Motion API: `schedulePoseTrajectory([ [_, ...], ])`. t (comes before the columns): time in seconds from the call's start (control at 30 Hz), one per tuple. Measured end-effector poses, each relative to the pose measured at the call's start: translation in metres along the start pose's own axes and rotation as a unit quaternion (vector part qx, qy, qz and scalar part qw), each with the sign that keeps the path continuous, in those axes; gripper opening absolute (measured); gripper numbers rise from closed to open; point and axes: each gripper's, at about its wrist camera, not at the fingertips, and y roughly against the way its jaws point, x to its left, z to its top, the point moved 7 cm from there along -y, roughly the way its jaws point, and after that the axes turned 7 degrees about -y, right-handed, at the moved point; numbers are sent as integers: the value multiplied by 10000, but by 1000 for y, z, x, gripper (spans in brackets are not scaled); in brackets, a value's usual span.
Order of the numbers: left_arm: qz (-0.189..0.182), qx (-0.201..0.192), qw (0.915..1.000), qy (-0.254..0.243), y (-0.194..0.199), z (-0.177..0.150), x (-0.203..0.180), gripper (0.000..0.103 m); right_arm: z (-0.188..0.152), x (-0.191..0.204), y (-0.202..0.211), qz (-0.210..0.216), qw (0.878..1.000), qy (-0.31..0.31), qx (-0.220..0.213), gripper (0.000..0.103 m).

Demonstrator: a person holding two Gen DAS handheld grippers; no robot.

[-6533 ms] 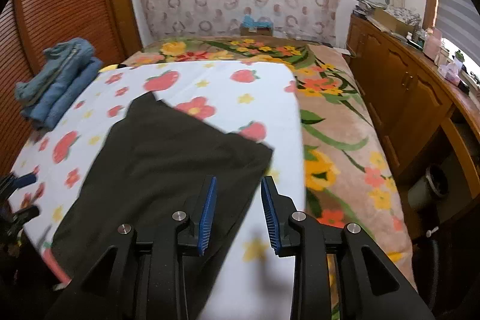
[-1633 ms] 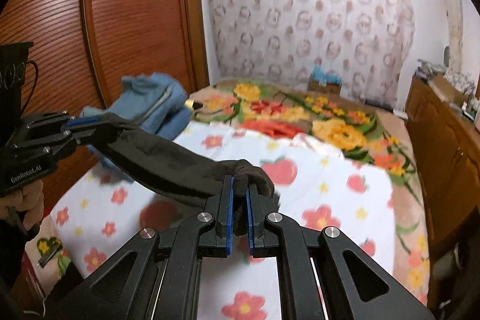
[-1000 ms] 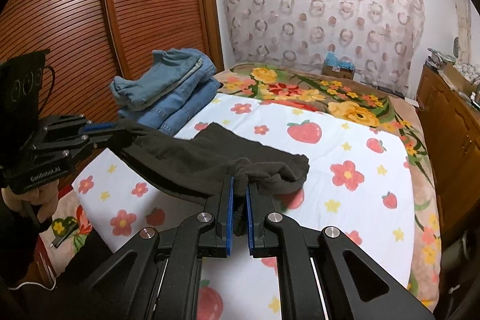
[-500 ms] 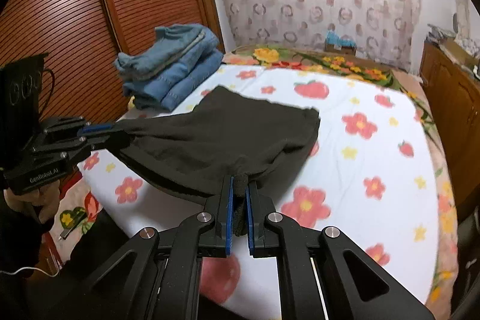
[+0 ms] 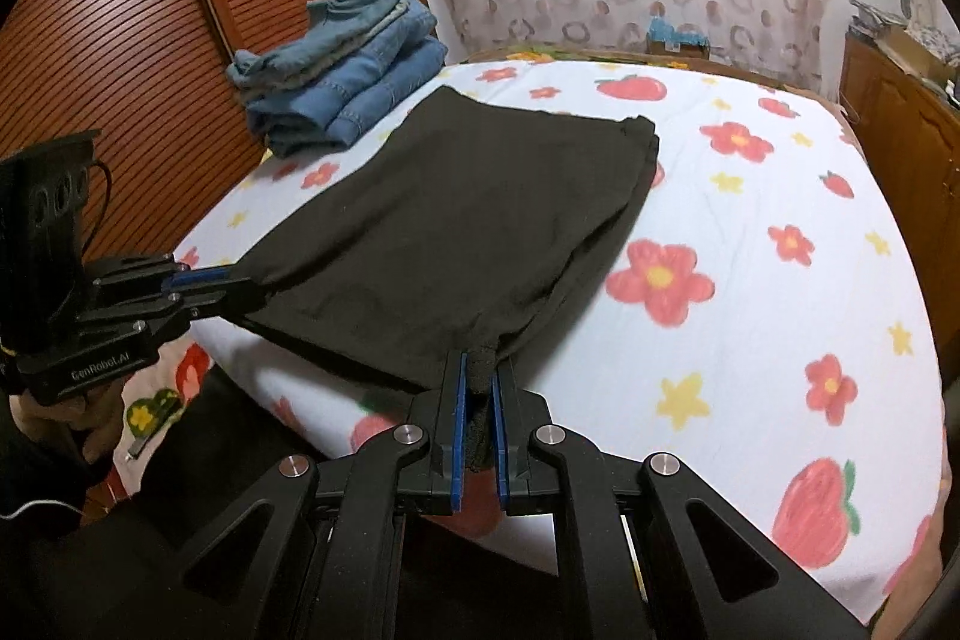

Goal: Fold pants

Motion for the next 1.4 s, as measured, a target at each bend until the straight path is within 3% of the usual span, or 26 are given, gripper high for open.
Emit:
schedulePoseTrajectory([
  [0.17, 25, 67, 9999, 78, -1, -6, 2, 14, -6, -1, 0, -55, 10000, -14, -22, 7],
  [0.23, 116, 28, 9999, 72, 1, -5, 5, 21, -9, -1, 0, -88, 10000, -21, -9, 7],
  [0.37, 157, -170, 9996, 160, 6, 0, 11, 46, -12, -3, 0, -94, 9999, -58, 13, 7],
  [0.4, 123, -153, 9996, 180, 4, 0, 12, 46, -13, -3, 0, -102, 9999, -67, 26, 7],
  [0.57, 133, 114, 9994, 282, -14, -9, 15, 46, -15, -5, 2, -110, 9999, -122, 10, 7],
  [0.7, 195, 276, 9991, 262, -23, -18, 15, 46, -15, -5, 5, -205, 9997, -112, -11, 14],
  [0.83, 165, 219, 9992, 299, -22, -20, 16, 46, -13, -7, 5, -413, 9991, -87, -42, 27],
  [0.93, 160, 181, 9993, 290, -21, -22, 16, 46, -14, -7, 2, -385, 9992, -125, 44, 30],
  [1.03, 116, 133, 9994, 310, -19, -24, 15, 45, -19, -7, -4, -436, 9988, -126, 168, 30],
  [1.27, -132, 43, 9988, 474, -17, -26, 10, 29, -21, -3, -5, -385, 9992, -44, 113, 30],
  [1.4, -221, 3, 9988, 435, -15, -25, 3, 14, -22, -4, -3, -287, 9995, -75, 53, 12],
])
